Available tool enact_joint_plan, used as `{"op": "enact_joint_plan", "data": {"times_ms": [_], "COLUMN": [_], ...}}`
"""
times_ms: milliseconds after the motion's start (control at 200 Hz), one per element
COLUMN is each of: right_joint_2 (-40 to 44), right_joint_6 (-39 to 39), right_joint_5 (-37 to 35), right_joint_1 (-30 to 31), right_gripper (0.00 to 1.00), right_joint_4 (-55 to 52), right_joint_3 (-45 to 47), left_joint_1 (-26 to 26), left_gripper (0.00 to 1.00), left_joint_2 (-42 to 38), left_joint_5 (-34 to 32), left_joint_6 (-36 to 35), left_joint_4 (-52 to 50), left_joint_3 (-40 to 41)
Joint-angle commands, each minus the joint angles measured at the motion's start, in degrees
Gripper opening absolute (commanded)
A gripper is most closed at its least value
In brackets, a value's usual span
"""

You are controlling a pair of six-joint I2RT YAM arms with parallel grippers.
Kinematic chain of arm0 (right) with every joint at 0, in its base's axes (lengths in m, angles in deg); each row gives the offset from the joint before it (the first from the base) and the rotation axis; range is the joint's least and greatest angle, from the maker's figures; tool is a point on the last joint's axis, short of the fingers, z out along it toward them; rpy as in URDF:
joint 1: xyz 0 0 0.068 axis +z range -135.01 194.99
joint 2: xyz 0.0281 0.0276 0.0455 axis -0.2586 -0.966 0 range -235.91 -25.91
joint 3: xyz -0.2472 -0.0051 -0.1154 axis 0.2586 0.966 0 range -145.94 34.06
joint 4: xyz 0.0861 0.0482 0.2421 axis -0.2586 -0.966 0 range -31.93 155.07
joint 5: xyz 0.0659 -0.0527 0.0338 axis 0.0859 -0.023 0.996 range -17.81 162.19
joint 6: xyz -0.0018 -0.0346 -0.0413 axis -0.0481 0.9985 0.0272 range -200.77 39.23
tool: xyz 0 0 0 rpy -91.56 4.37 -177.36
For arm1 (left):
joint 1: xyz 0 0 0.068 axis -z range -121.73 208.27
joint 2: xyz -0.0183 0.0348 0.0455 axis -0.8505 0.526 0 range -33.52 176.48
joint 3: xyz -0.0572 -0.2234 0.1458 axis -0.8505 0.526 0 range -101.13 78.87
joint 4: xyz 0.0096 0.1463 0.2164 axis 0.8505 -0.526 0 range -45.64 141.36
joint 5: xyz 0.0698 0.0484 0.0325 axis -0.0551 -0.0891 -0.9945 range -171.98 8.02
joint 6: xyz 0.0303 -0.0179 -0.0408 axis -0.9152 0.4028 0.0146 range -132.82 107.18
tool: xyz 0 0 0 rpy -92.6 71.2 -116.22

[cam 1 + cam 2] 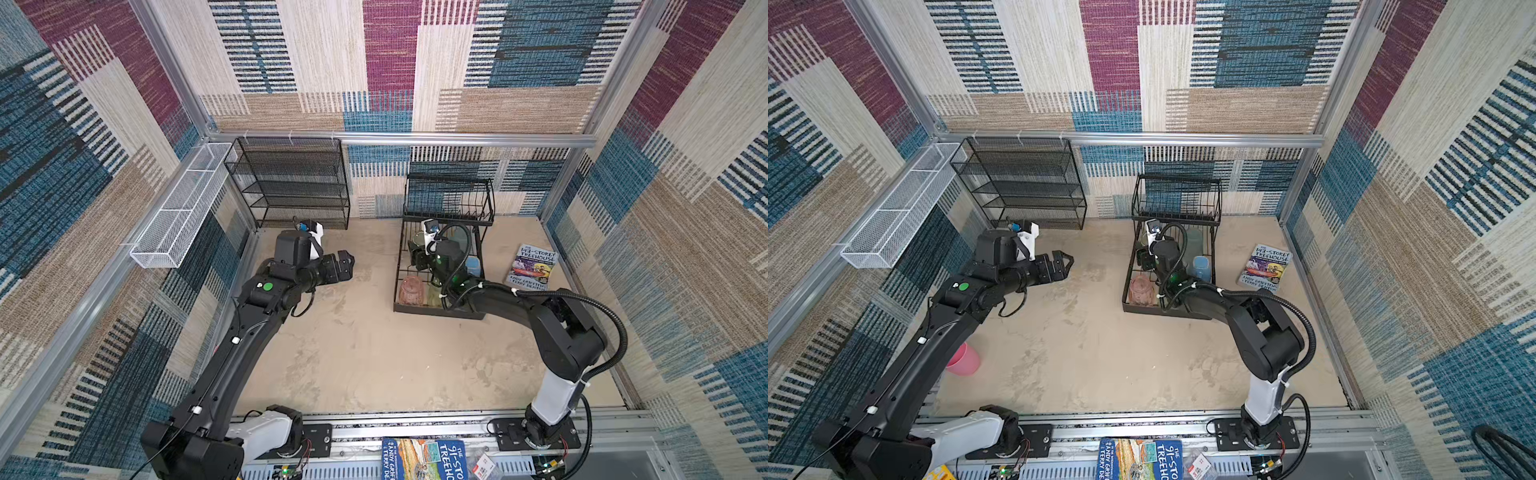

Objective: Load cups into a dish rack
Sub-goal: Place the cup upside down at the dish rack.

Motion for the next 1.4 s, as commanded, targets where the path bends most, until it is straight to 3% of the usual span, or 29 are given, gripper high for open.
{"op": "enact_joint_plan", "data": {"times_ms": [0,336,1392], "right_joint_2": [-1.97,-8.24,-16.54], "right_joint_6": [1.57,1.23,-1.18], "right_joint_5": [-0.4,-1.99,-0.03], "right_joint_1": [0.11,-0.1,-3.13], "right_gripper": [0.52,0.52,0.55], "right_joint_4": [2.82,0.56,-3.12], "right_joint_3": [-1.56,-6.79,-13.53], "left_joint_1": [-0.72,-3.12,-6.18], "left_gripper": [0.98,0.98,0.96], "left_joint_2": [-0.66,-1.23,-1.2], "left_joint_5": [1.97,4.65,10.44], "left_joint_6": [-0.75,0.82,4.17], "left_joint_4": [2.94,4.3,7.67], "left_joint_3": [0.58,1.72,3.73]}}
